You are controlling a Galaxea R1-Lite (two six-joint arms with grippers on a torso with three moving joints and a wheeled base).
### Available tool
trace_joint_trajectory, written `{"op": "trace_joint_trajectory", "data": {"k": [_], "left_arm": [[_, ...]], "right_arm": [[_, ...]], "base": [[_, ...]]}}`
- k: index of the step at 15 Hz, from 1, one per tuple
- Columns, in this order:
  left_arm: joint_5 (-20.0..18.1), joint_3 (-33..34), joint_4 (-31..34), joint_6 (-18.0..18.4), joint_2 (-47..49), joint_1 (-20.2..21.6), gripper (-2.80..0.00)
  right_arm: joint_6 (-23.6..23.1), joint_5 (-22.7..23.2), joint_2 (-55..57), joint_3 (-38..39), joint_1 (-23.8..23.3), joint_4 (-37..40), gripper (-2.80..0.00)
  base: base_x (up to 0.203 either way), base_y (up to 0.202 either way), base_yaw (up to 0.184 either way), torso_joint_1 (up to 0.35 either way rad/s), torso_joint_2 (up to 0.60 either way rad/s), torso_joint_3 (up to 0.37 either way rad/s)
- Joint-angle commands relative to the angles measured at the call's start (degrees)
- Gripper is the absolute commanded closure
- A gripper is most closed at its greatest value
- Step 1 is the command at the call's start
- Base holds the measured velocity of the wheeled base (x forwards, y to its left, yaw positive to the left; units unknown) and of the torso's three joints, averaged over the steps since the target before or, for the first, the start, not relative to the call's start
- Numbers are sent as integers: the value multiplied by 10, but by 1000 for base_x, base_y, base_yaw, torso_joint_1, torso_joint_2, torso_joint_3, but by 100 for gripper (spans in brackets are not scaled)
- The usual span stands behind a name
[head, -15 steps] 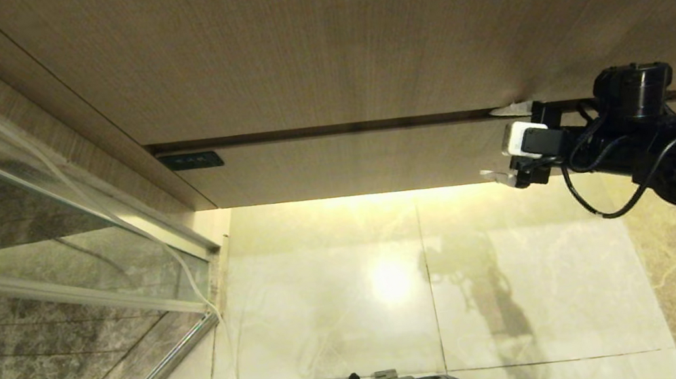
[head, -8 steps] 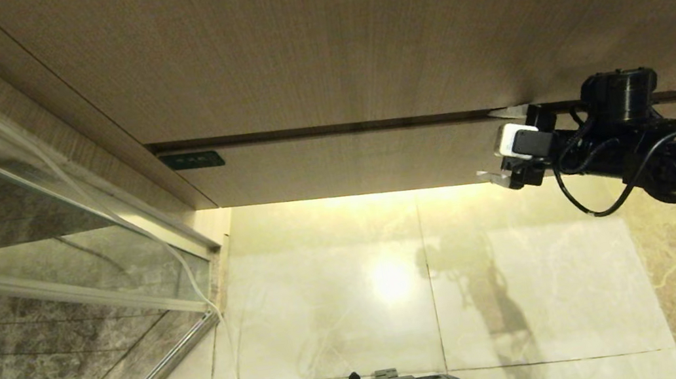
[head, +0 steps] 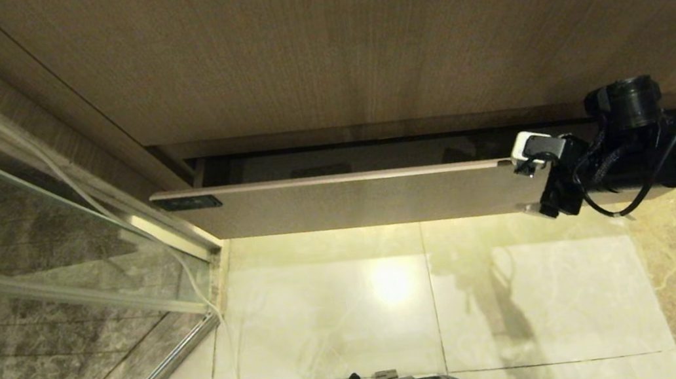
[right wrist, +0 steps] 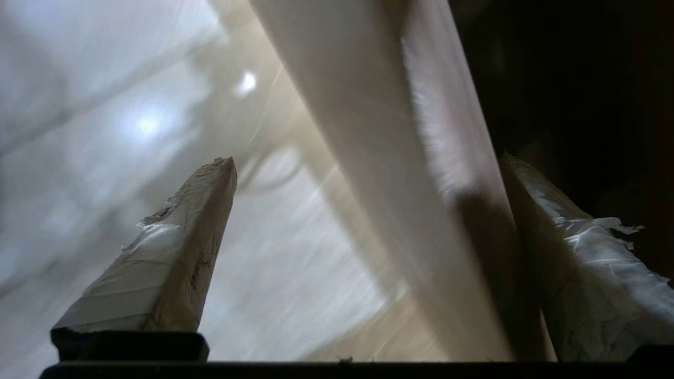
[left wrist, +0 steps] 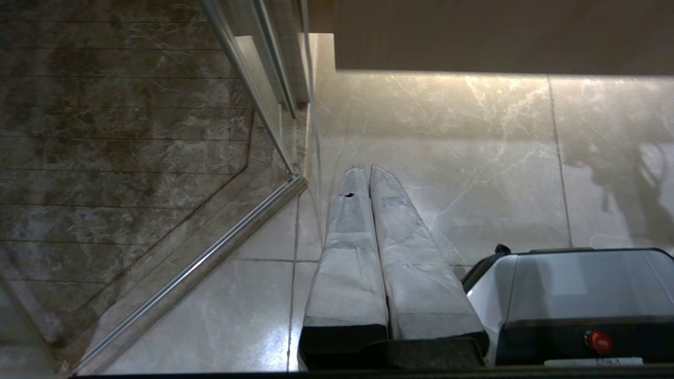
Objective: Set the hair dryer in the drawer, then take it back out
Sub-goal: Pull open the drawer
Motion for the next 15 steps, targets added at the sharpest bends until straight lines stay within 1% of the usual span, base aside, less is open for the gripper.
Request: {"op": "trace_joint_trajectory", "data": {"k": [1,5,10,12,15], "left_arm": [[0,1,0,0,0,0,0],[1,1,0,0,0,0,0],[0,0,0,0,0,-1,0],[0,0,0,0,0,0,0],[0,1,0,0,0,0,0]], "right_arm": [[-1,0,-13,2,2,-6,-280],[5,-20,-39,28,2,39,-280],[16,-20,-150,92,-4,167,-280],[19,-19,-192,128,-10,182,-280],[32,-19,-231,147,-17,185,-280]], "base": [[0,0,0,0,0,0],[0,0,0,0,0,0],[0,0,0,0,0,0],[0,0,0,0,0,0],[0,0,0,0,0,0]]}}
